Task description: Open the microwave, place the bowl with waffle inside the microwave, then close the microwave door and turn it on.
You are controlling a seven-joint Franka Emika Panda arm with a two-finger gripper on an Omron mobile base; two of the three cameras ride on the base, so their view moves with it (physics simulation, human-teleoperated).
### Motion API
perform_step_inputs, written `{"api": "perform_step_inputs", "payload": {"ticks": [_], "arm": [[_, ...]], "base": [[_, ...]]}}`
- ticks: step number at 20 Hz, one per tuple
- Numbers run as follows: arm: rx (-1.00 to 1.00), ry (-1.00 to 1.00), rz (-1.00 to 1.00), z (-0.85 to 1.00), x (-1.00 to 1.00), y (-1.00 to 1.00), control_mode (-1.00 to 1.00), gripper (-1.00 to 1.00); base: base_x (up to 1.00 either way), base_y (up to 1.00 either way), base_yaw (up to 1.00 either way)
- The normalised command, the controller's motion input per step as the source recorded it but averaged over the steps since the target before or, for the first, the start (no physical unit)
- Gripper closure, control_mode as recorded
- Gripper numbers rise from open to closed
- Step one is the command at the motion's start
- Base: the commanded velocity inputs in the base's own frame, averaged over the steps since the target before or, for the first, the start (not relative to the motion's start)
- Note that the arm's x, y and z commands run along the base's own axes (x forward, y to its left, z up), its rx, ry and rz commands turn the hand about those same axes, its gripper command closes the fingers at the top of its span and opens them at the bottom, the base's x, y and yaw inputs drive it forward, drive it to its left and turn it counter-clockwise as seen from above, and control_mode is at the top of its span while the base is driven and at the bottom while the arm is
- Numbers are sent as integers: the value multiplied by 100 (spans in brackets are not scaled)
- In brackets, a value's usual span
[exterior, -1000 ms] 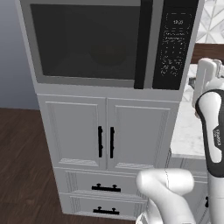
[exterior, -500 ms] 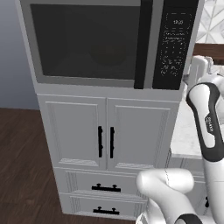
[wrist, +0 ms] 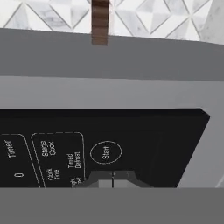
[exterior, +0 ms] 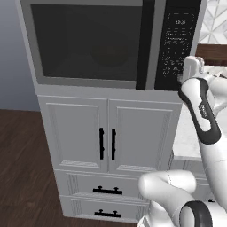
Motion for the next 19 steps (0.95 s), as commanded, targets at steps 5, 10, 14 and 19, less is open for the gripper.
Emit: {"api": "perform_step_inputs", "payload": {"ticks": [5, 10, 14, 19], "arm": [[0, 2, 0, -3, 69, 0, -100, 100], [-3, 8, -1, -24, 97, 0, -100, 100], [-12, 13, -4, -38, 100, 4, -100, 100], [-15, 19, -5, -29, 100, 11, -100, 100]], "base": [[0, 0, 0], [0, 0, 0], [0, 0, 0], [0, 0, 0]]}}
